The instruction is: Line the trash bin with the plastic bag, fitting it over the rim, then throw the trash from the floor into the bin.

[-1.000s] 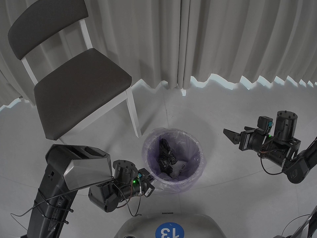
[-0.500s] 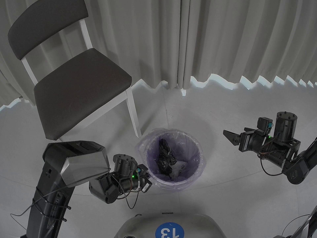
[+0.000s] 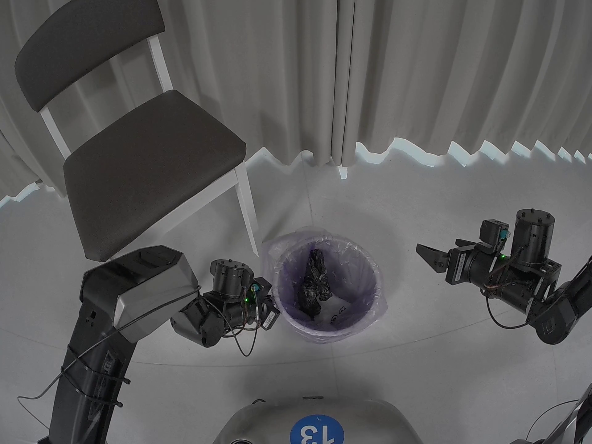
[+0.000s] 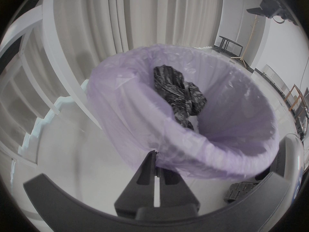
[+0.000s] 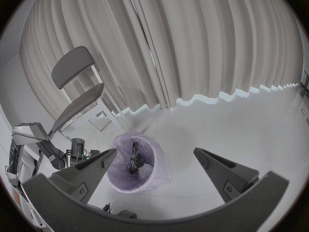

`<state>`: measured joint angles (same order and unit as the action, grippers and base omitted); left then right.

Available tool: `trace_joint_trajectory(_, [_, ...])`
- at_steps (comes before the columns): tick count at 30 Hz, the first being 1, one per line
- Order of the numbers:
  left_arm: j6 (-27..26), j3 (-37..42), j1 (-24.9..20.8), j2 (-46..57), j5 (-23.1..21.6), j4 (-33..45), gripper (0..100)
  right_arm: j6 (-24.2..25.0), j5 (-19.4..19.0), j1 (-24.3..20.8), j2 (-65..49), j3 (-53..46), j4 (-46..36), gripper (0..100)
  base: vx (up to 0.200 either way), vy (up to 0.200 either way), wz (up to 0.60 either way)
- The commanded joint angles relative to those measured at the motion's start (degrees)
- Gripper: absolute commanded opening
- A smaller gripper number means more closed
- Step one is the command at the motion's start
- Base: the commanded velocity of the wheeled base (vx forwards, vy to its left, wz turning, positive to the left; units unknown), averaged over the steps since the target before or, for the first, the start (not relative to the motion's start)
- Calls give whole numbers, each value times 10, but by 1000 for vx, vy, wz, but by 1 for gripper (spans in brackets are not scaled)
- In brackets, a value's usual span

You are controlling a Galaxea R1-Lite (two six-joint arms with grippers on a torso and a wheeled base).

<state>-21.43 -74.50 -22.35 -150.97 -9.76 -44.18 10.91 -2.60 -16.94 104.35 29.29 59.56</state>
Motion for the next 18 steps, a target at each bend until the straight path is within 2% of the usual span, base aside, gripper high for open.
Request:
trace_joint_trajectory(1, [-2, -36, 19, -17, -5, 8, 0, 0, -2, 0, 2, 0, 0, 100, 0, 0, 0])
trace_joint_trajectory(5, [-2, -42, 20, -16, -10, 28, 0, 0, -5, 0, 9, -1, -1, 100, 0, 0, 0])
trace_joint_trajectory(10, [-3, -67, 20, -13, -12, 92, 0, 0, -5, -1, 19, 0, -1, 100, 0, 0, 0])
trace_joint_trajectory(13, [-4, -95, 21, -13, -29, 152, 0, 0, -6, -1, 22, -1, -1, 100, 0, 0, 0])
trace_joint_trajectory(18, [-8, -112, 21, -18, -36, 160, 0, 0, -7, -1, 23, 0, -1, 100, 0, 0, 0])
